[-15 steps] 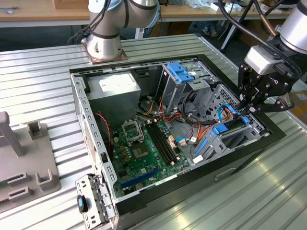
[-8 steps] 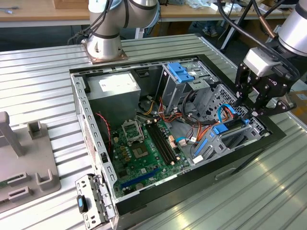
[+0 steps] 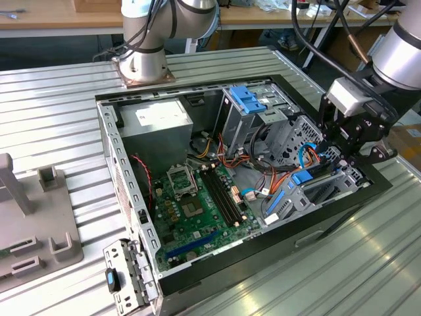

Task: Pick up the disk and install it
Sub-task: 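Insert the second disk wire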

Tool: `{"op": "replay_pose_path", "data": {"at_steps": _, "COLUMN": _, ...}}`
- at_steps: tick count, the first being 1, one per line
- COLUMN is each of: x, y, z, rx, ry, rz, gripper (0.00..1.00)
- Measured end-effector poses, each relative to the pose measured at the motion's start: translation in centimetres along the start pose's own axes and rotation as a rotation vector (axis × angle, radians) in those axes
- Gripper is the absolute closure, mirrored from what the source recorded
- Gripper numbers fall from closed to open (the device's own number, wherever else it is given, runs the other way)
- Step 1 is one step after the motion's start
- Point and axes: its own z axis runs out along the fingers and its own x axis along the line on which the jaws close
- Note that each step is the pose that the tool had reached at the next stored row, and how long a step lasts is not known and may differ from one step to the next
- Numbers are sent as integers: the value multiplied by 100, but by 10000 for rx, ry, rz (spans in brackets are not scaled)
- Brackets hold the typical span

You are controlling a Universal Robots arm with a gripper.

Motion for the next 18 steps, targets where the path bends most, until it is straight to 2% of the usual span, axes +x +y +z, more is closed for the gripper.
{"op": "replay_pose_path", "data": {"at_steps": 5, "x": -1, "y": 0, "z": 1, "rx": 0, "ry": -1, "rz": 0, "gripper": 56}}
{"op": "replay_pose_path", "data": {"at_steps": 6, "x": -1, "y": 0, "z": 1, "rx": 0, "ry": -2, "rz": 0, "gripper": 64}}
{"op": "replay_pose_path", "data": {"at_steps": 7, "x": -1, "y": 0, "z": 1, "rx": 0, "ry": -1, "rz": 0, "gripper": 64}}
{"op": "replay_pose_path", "data": {"at_steps": 8, "x": -2, "y": 0, "z": 1, "rx": 0, "ry": -2, "rz": 1, "gripper": 71}}
{"op": "replay_pose_path", "data": {"at_steps": 9, "x": -2, "y": 0, "z": 1, "rx": 0, "ry": -2, "rz": 0, "gripper": 83}}
{"op": "replay_pose_path", "data": {"at_steps": 10, "x": -2, "y": 0, "z": 1, "rx": 0, "ry": -2, "rz": 0, "gripper": 83}}
{"op": "replay_pose_path", "data": {"at_steps": 11, "x": -2, "y": 0, "z": 1, "rx": 0, "ry": -2, "rz": 0, "gripper": 88}}
{"op": "replay_pose_path", "data": {"at_steps": 17, "x": -3, "y": 0, "z": 1, "rx": 0, "ry": -1, "rz": 0, "gripper": 89}}
{"op": "replay_pose_path", "data": {"at_steps": 18, "x": -3, "y": 0, "z": 1, "rx": 0, "ry": -2, "rz": 0, "gripper": 83}}
